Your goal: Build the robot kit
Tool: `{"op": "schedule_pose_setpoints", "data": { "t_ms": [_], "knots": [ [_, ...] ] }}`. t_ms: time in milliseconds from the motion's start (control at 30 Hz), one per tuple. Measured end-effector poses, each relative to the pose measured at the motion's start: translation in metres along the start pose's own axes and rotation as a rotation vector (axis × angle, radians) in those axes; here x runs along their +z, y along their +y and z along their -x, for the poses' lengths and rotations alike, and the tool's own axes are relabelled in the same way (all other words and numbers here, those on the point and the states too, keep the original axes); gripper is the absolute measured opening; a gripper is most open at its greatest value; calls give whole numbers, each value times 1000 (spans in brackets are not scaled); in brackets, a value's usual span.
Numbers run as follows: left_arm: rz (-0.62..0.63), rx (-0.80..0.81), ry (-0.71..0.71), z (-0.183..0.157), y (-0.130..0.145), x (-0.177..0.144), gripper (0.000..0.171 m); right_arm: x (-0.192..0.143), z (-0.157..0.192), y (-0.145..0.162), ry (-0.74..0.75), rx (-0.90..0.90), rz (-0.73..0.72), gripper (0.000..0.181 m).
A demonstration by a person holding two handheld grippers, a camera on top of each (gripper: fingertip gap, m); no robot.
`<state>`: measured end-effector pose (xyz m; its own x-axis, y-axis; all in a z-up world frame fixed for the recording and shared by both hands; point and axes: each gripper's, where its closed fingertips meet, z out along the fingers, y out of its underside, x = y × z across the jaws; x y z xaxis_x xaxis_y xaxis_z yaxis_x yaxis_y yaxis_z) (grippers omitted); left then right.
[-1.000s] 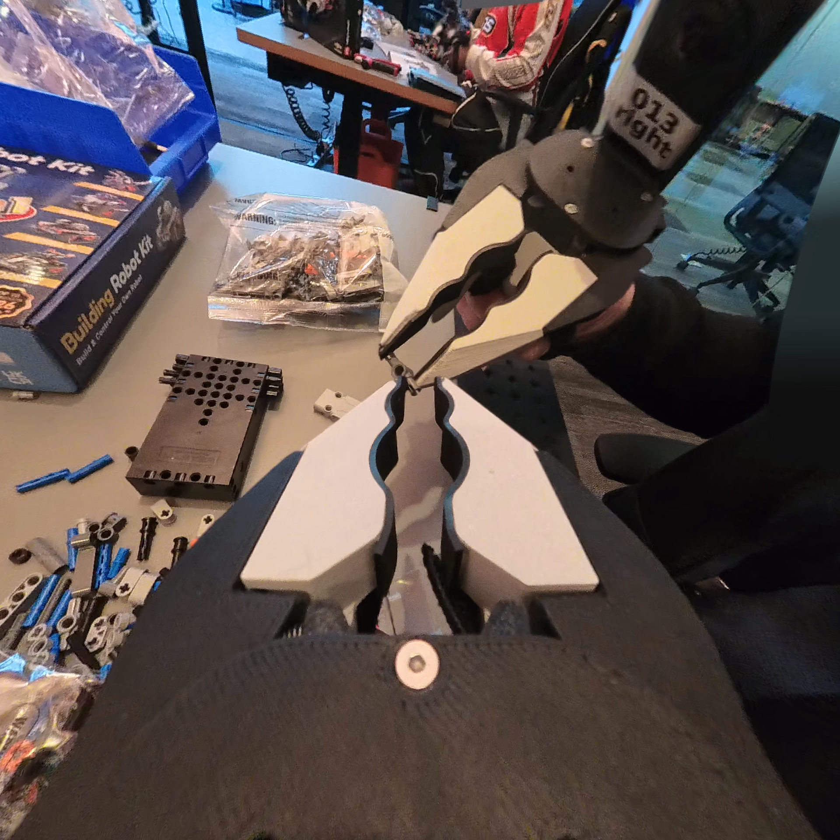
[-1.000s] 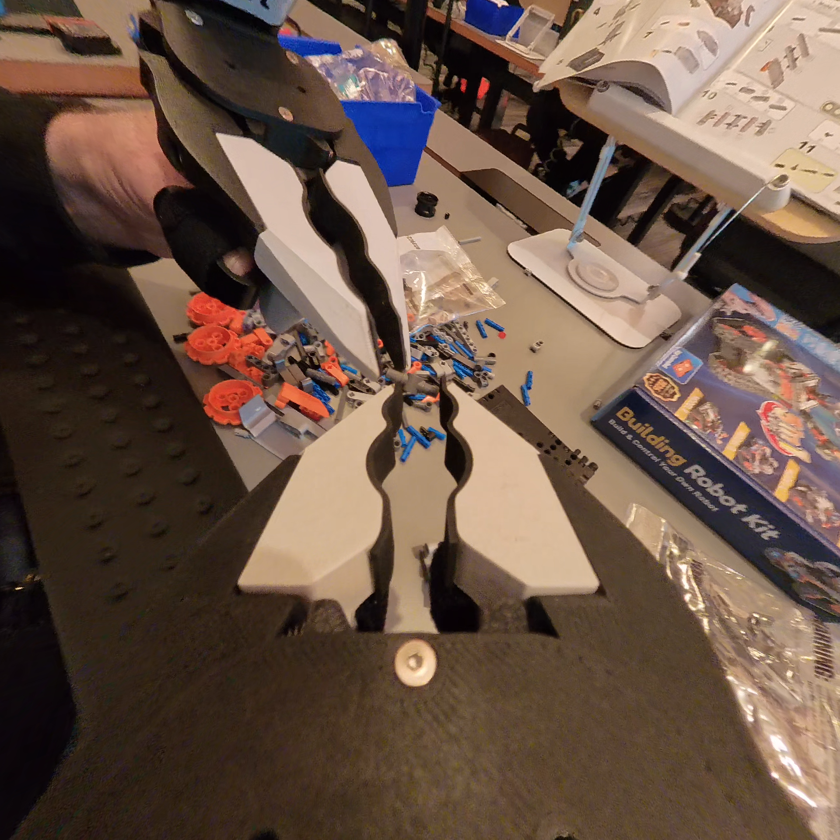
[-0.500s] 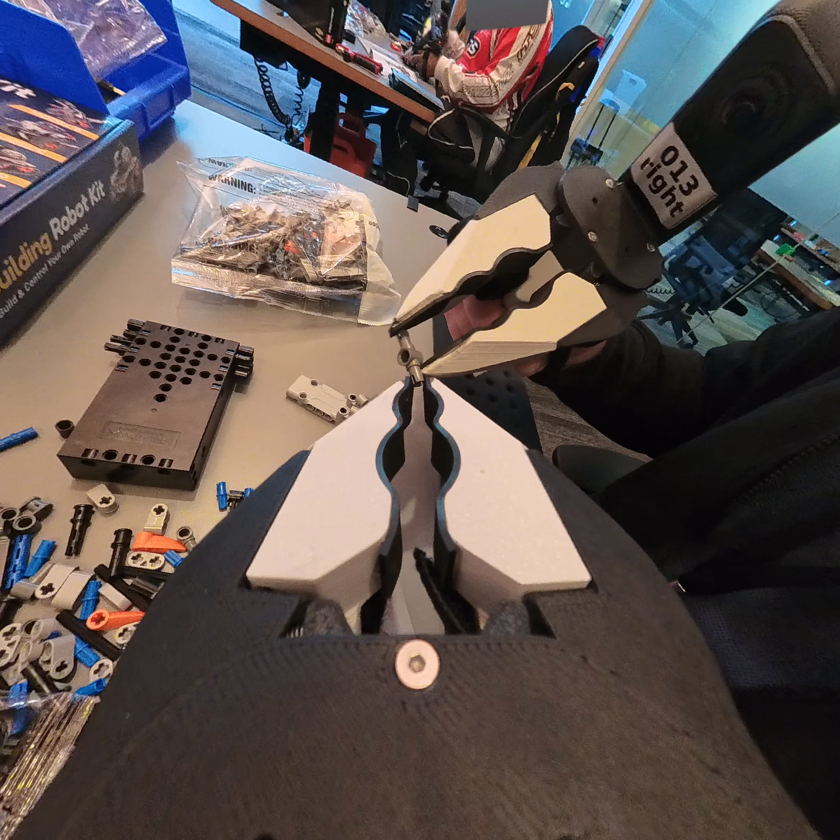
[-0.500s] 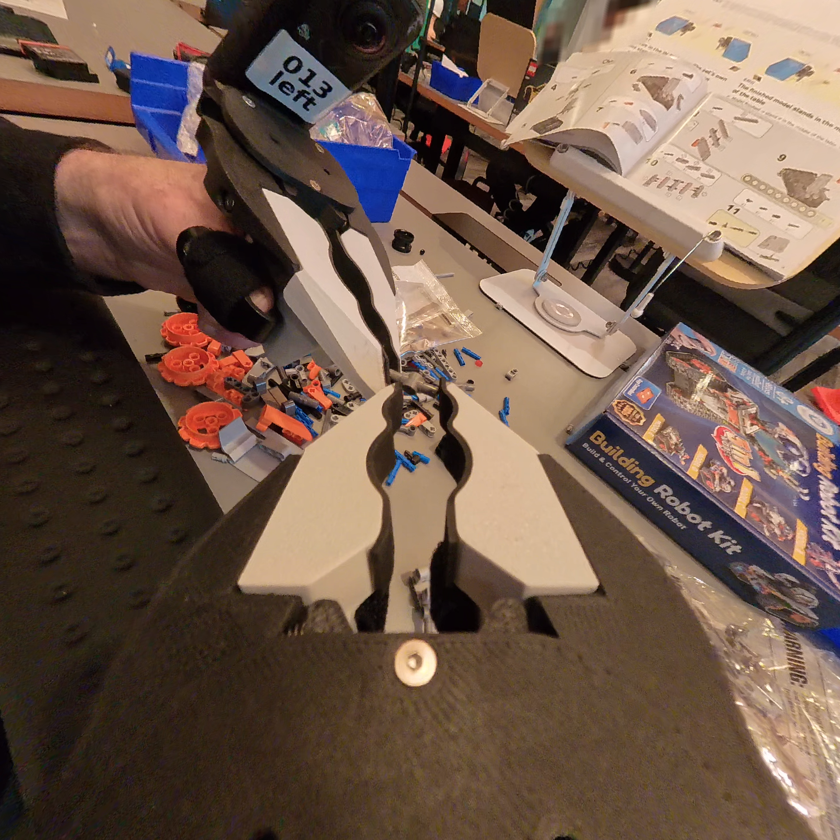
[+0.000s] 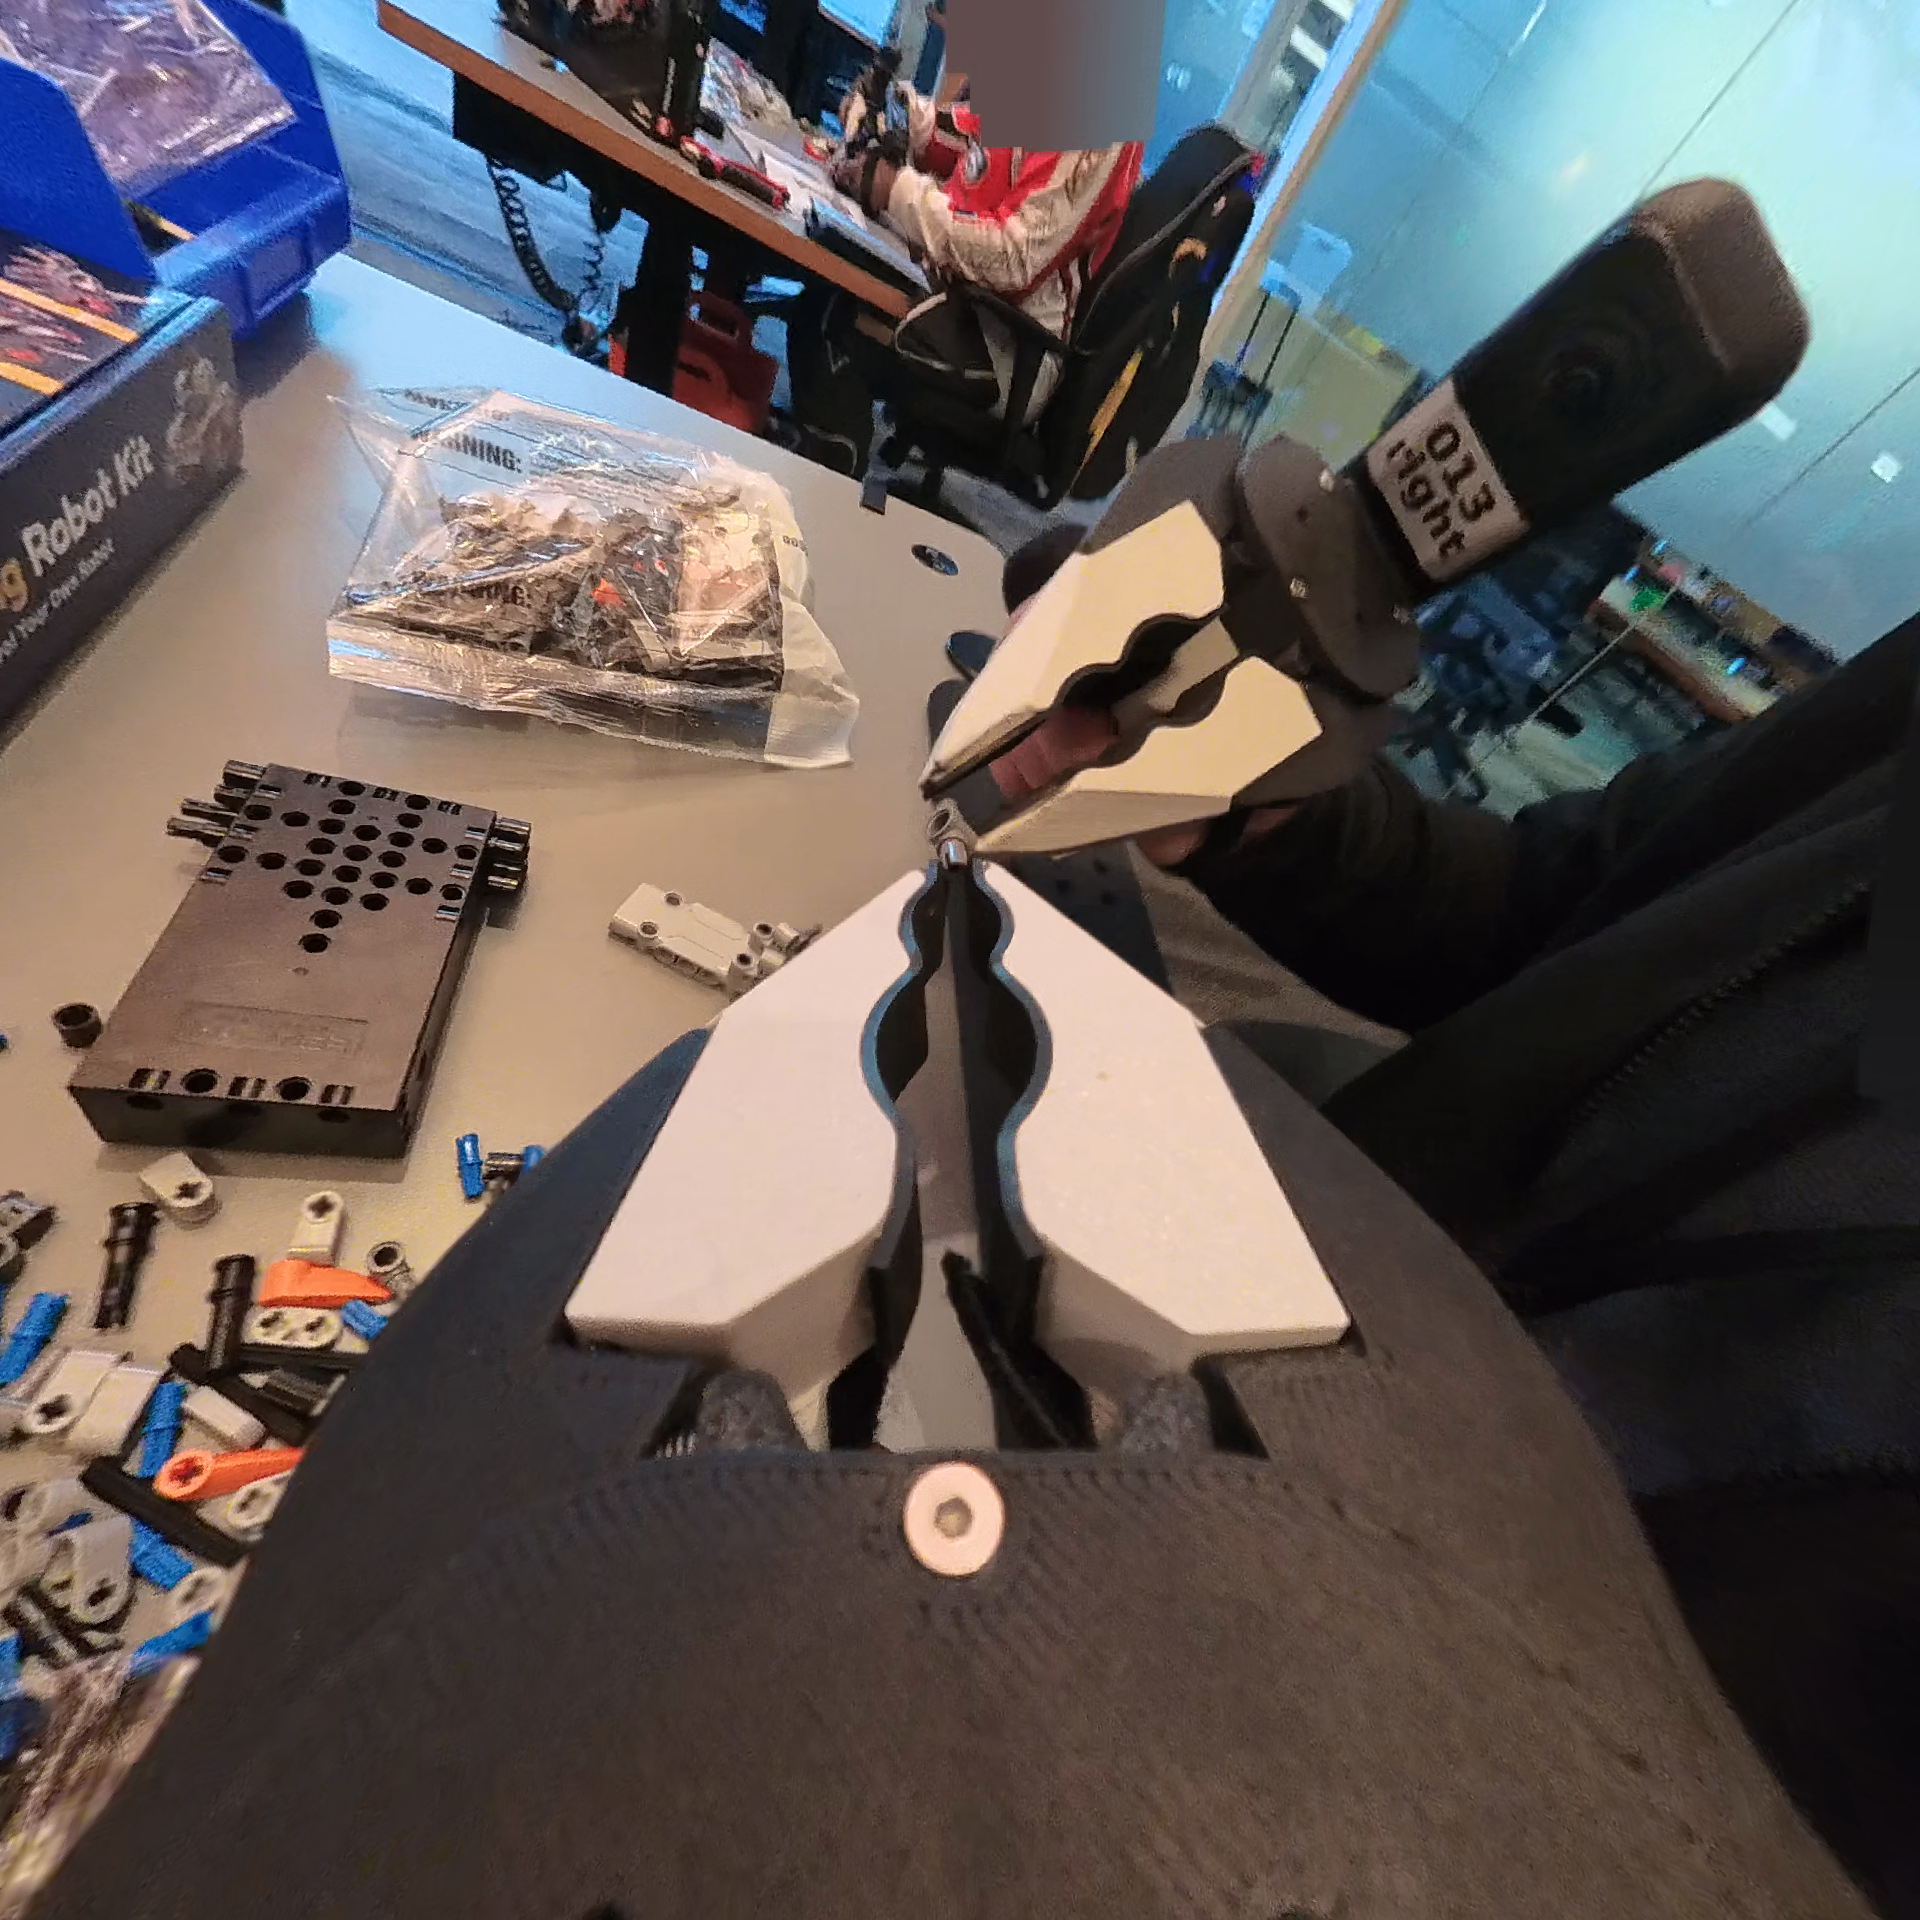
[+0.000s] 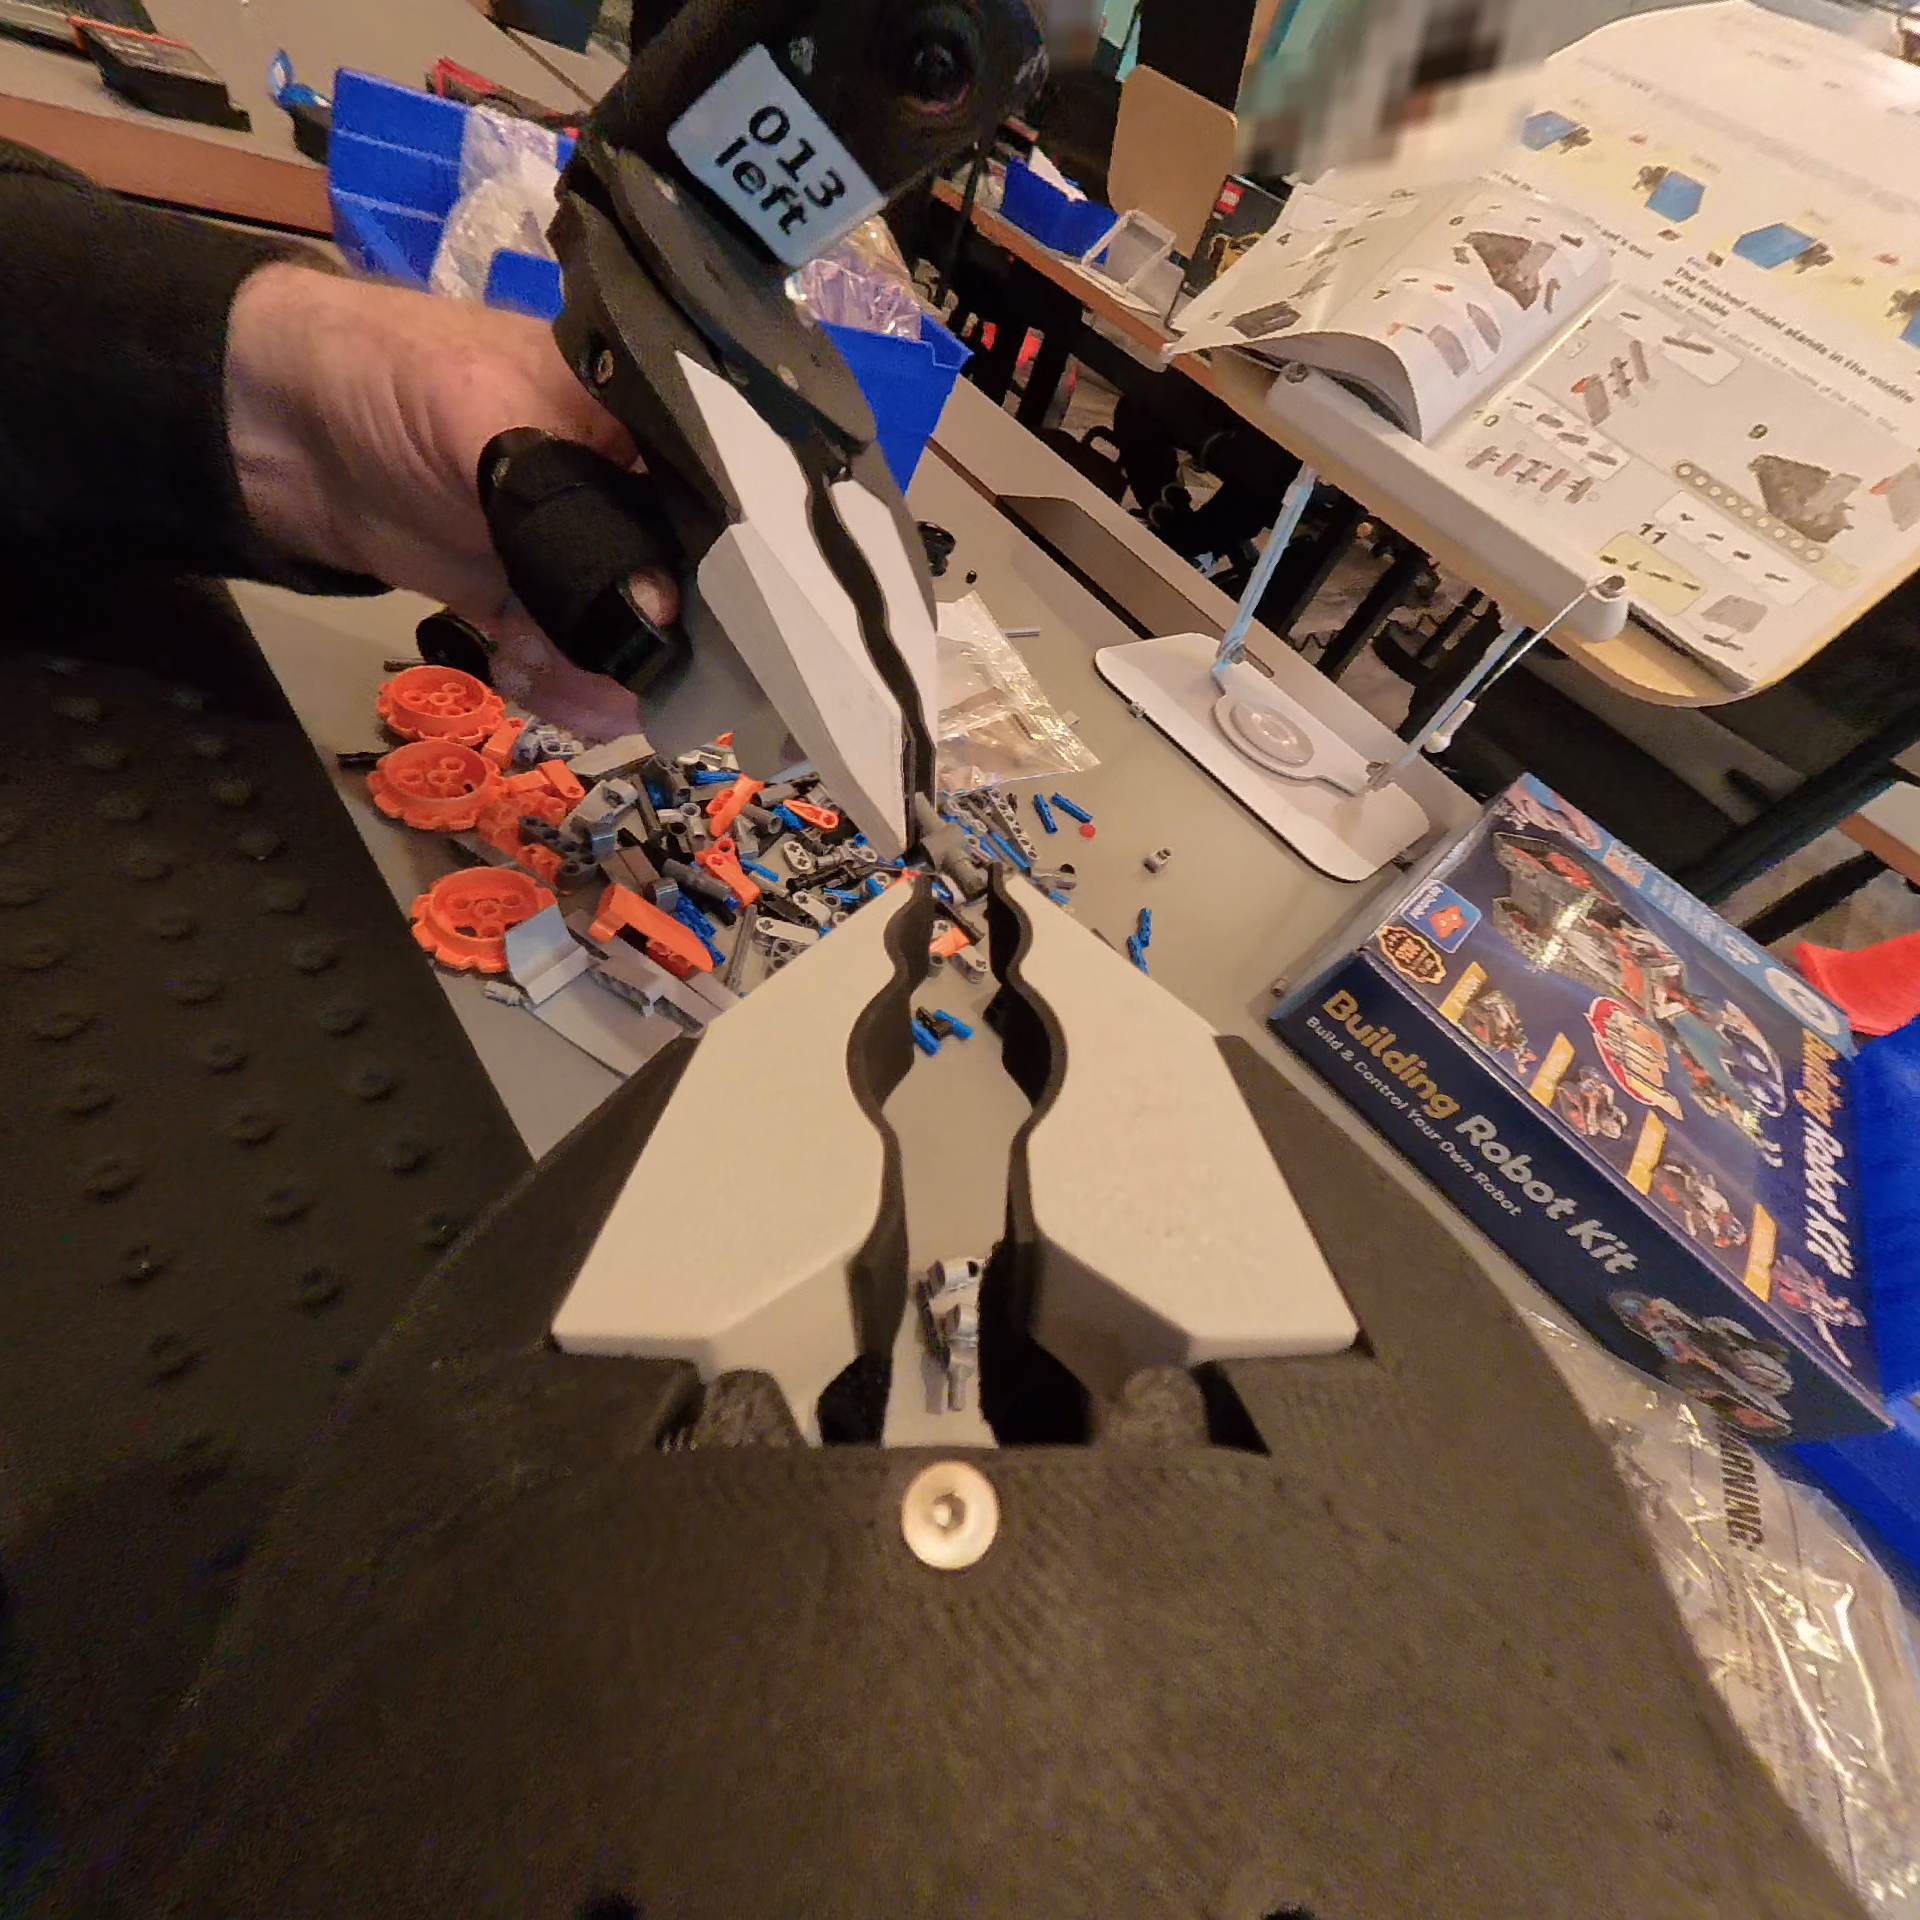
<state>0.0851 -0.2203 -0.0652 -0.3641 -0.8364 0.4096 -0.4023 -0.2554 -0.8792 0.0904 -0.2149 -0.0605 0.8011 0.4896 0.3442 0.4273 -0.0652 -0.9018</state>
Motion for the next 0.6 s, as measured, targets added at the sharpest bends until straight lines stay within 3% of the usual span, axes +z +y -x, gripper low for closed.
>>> {"op": "schedule_pose_setpoints", "data": {
  "t_ms": [200,433,600],
  "knots": [
    [47,56,56,-10,1,4,0,-2,5,-3,-59,41,-45,8],
    [70,-2,188,-20,0,5,0,-12,15,-8,-166,65,-105,9],
    [94,-56,295,-26,1,7,0,-16,15,-13,-147,7,-133,6]
  ]
}}
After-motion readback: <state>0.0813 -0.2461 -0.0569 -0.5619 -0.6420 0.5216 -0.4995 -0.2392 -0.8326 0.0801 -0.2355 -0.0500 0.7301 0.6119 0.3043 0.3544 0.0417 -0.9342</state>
